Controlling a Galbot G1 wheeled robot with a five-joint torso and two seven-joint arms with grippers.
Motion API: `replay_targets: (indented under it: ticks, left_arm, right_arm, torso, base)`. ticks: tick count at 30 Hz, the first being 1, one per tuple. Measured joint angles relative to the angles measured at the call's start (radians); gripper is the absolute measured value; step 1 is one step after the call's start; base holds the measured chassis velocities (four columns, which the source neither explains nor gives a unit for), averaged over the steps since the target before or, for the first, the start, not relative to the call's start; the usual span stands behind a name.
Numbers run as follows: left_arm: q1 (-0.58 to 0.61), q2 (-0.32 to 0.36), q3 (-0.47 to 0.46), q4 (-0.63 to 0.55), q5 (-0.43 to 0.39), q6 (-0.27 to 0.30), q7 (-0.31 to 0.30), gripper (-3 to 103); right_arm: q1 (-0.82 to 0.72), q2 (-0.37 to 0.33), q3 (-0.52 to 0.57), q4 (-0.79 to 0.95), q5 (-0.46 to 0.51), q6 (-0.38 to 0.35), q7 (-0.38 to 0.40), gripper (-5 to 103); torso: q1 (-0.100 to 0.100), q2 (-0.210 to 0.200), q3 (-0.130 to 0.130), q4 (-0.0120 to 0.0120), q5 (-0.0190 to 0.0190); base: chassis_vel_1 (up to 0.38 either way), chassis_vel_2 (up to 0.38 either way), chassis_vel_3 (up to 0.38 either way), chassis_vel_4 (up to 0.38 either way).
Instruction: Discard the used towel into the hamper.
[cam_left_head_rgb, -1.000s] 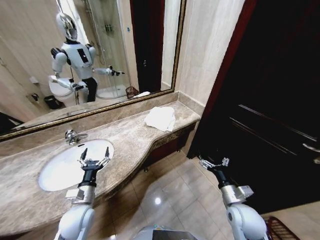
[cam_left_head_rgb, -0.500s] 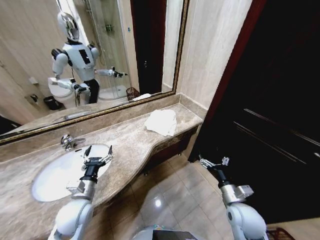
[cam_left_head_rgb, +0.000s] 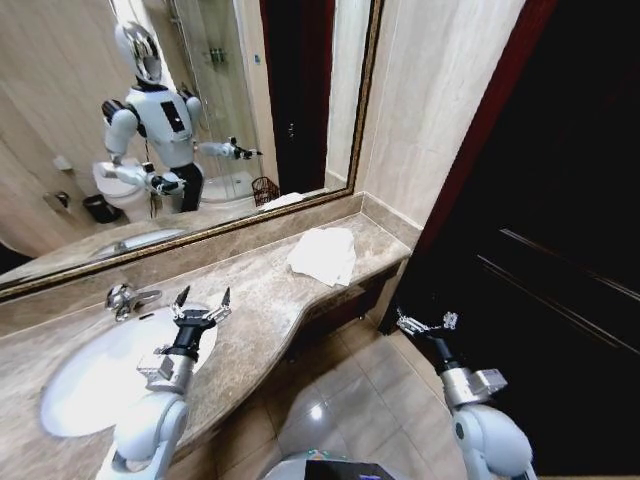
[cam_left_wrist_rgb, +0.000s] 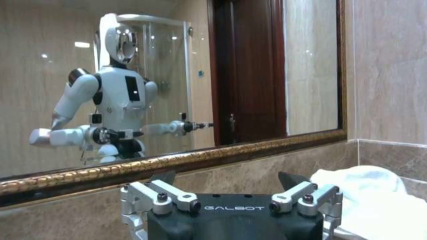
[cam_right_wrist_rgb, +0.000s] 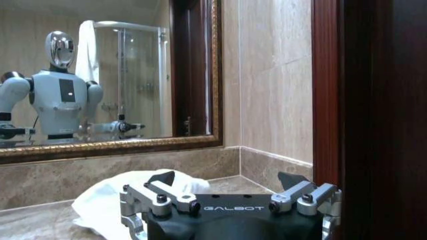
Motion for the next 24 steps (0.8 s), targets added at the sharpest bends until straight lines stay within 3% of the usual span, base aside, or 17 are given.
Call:
replay_targets:
  ticks: [12, 16, 18, 24]
  left_arm:
    - [-0.040, 0.023, 0.021, 0.026, -0.007, 0.006, 0.015, 100]
    - [-0.088, 0.041, 0.034, 0.042, -0.017, 0.046, 0.022, 100]
    - [-0.150, 0.075, 0.054, 0.050, -0.069, 0.126, 0.031, 100]
    - [-0.202, 0.116, 0.058, 0.105, -0.103, 0.155, 0.035, 100]
  right_arm:
    - [-0.011, -0.001, -0.002, 0.005, 0.000, 0.000, -0.006, 100]
    - [-0.012, 0.000, -0.005, 0.006, -0.004, 0.000, -0.008, 100]
    - [-0.011, 0.003, -0.008, 0.006, -0.012, 0.001, -0.008, 100]
    - [0.010, -0.005, -0.039, -0.005, -0.015, -0.006, -0.008, 100]
  torso:
    - [0.000, 0.000, 0.000, 0.0002, 0.0001]
    - [0.000, 0.000, 0.000, 0.0000, -0.0002]
    - [0.000, 0.000, 0.000, -0.0001, 0.0000]
    - [0.000, 0.000, 0.000, 0.0004, -0.0001]
  base:
    - [-0.108, 0.089, 0.103, -0.084]
    - [-0.015, 0.040, 0.013, -0.015]
    - [0.000, 0.000, 0.000, 0.000]
    - [0.003, -0.018, -0.010, 0.004]
